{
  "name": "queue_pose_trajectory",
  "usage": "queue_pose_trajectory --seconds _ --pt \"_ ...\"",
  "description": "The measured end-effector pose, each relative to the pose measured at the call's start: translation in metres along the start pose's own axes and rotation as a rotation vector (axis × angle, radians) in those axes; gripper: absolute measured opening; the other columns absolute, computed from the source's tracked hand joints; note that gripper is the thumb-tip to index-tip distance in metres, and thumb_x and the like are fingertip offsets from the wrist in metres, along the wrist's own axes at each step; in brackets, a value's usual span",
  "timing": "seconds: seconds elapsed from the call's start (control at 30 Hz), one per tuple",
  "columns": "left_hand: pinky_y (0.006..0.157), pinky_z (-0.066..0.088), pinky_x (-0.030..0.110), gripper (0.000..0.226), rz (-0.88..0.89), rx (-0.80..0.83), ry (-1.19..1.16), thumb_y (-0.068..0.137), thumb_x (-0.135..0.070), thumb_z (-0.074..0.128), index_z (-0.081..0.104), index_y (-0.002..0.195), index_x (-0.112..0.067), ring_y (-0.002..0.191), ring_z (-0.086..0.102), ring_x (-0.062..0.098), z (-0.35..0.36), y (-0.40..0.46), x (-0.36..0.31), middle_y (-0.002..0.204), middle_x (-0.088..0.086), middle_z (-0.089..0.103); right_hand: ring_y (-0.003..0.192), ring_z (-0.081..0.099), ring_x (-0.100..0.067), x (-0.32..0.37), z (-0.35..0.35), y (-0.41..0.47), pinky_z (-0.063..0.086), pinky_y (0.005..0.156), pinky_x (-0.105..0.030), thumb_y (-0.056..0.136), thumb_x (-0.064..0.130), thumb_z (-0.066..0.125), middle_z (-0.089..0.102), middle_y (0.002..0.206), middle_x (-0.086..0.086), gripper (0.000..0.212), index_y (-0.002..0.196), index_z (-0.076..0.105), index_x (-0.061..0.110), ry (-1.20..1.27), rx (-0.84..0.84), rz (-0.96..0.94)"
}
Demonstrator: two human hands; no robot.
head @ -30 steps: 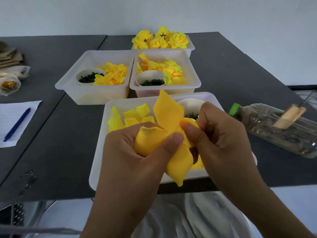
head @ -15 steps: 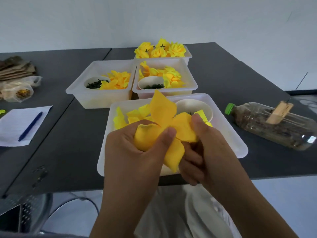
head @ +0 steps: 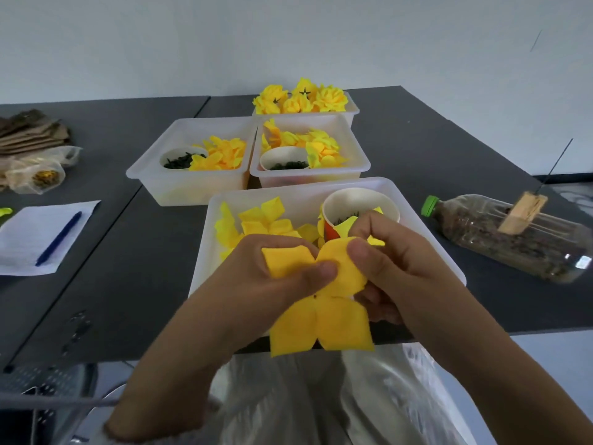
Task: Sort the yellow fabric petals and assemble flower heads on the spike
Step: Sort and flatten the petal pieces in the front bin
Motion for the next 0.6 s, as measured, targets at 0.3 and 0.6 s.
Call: queue_pose_trajectory --seconds 0.3,0.6 --pt "0.071 0.054 0.048 0.026 0.114 -0.349 0.128 0.072 -0.044 0.060 0.062 0.073 -0.018 0.077 0.063 0.017 0.012 -0.003 0.004 0.077 -0.001 0.066 0.045 0.048 -0.008 -0.002 -0.008 0.007 0.037 0.051 -0.018 0.080 0.047 0.047 0.049 0.048 0.007 0.041 0.066 0.058 0.011 -0.437 -0.146 -0.136" --pt "0.055 0.047 0.040 0.033 0.220 -0.463 0.191 0.085 -0.045 0.060 0.057 0.065 -0.019 0.061 0.055 0.018 0.016 0.002 0.008 0.060 -0.004 0.057 0.051 0.041 -0.009 -0.001 0.011 0.003 0.030 0.048 -0.019 0.092 0.040 0.048 0.035 0.048 0.013 0.036 0.059 0.038 0.030 -0.823 -0.286 -0.348"
Point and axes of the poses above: each hand's wrist, its own y-axis towards the middle knuckle, its own z-axis out of the palm, x = y × z, the point moved 3 cm from there along y, towards the middle knuckle
